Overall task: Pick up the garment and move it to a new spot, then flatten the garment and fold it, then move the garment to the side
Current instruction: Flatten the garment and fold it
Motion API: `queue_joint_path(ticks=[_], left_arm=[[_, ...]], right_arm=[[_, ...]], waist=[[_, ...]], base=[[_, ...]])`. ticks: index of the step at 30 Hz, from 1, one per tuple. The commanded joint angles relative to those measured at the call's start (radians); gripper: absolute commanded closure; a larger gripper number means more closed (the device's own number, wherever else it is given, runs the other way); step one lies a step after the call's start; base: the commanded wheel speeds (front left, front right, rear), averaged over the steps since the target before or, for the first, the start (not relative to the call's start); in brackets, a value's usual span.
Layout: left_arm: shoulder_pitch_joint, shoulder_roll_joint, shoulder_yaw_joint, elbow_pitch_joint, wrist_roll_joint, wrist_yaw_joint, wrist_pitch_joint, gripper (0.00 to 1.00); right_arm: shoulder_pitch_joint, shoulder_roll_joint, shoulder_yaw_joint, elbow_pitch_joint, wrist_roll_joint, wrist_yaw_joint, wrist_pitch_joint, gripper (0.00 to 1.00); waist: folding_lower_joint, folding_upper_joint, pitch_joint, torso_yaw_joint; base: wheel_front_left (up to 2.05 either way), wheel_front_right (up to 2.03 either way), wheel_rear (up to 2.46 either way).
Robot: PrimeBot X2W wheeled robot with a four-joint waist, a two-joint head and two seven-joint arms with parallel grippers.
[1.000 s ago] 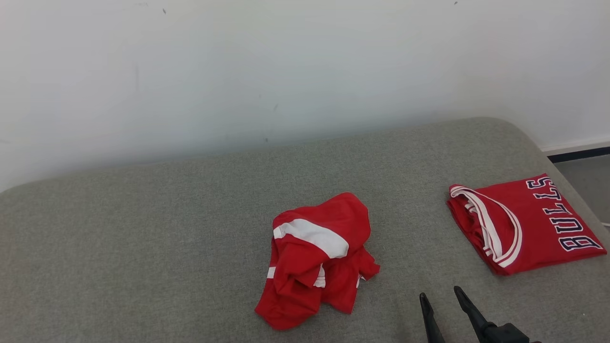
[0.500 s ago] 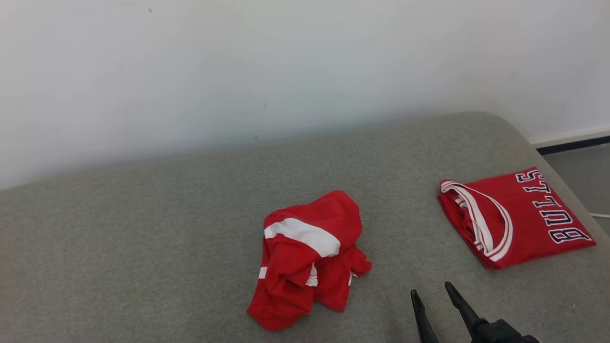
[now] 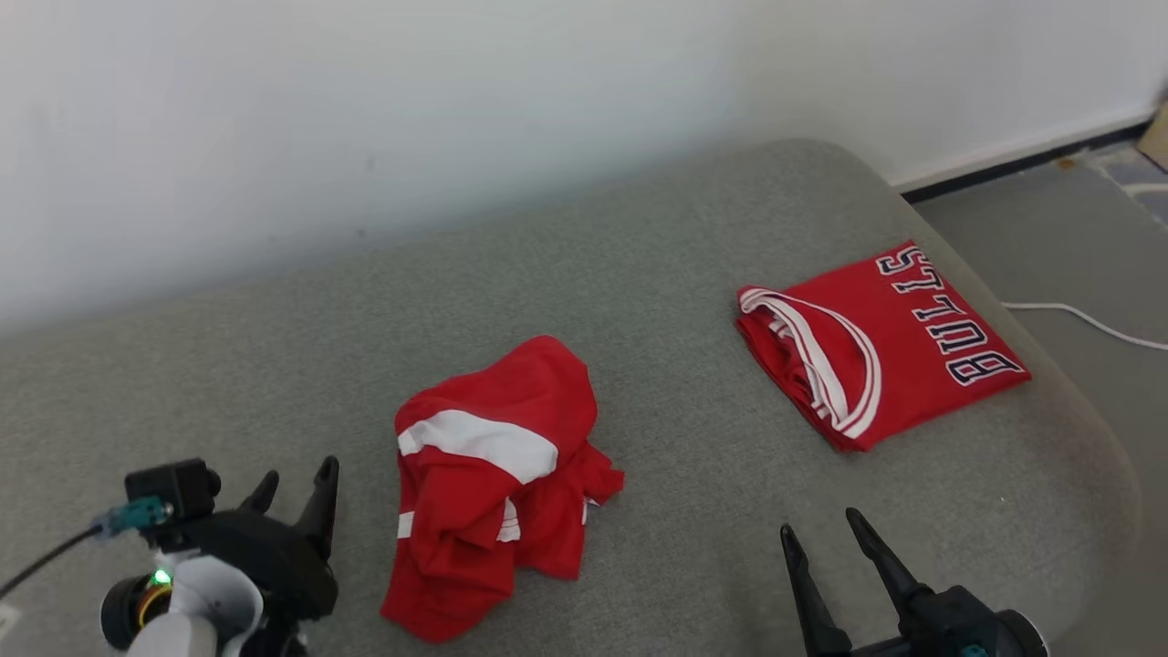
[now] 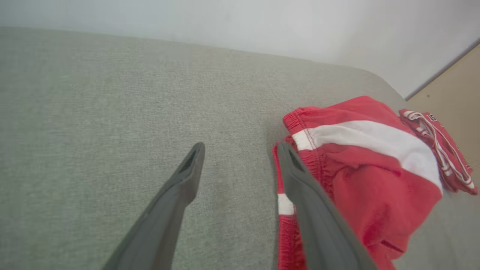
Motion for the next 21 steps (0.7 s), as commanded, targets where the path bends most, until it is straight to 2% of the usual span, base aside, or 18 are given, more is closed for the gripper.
queue_joint_path(ticks=[1, 8, 21], left_arm=[[-0.052, 0.004, -0.002, 0.016, -0.026, 0.001, 0.052, 0.00], [-0.171, 0.033, -0.036, 0.050, -0.049, 0.002, 0.165, 0.00], [-0.208, 0.015, -0.126, 0.093, -0.065, 0.006, 0.311, 0.00]], right_arm=[[-0.013, -0.004, -0.004, -0.009, 0.008, -0.003, 0.000, 0.00], [-0.026, 0.002, -0.025, -0.030, 0.006, -0.003, 0.000, 0.00], [-0.018, 0.011, -0.028, -0.042, 0.001, -0.003, 0.000, 0.00]], waist=[[-0.0001, -0.0001, 0.089, -0.094], [-0.0001, -0.0001, 0.153, -0.165], [-0.0001, -0.0001, 0.155, -0.170]], base=[[0.00, 0.00, 0.00], [0.00, 0.00, 0.00], [0.00, 0.00, 0.00]])
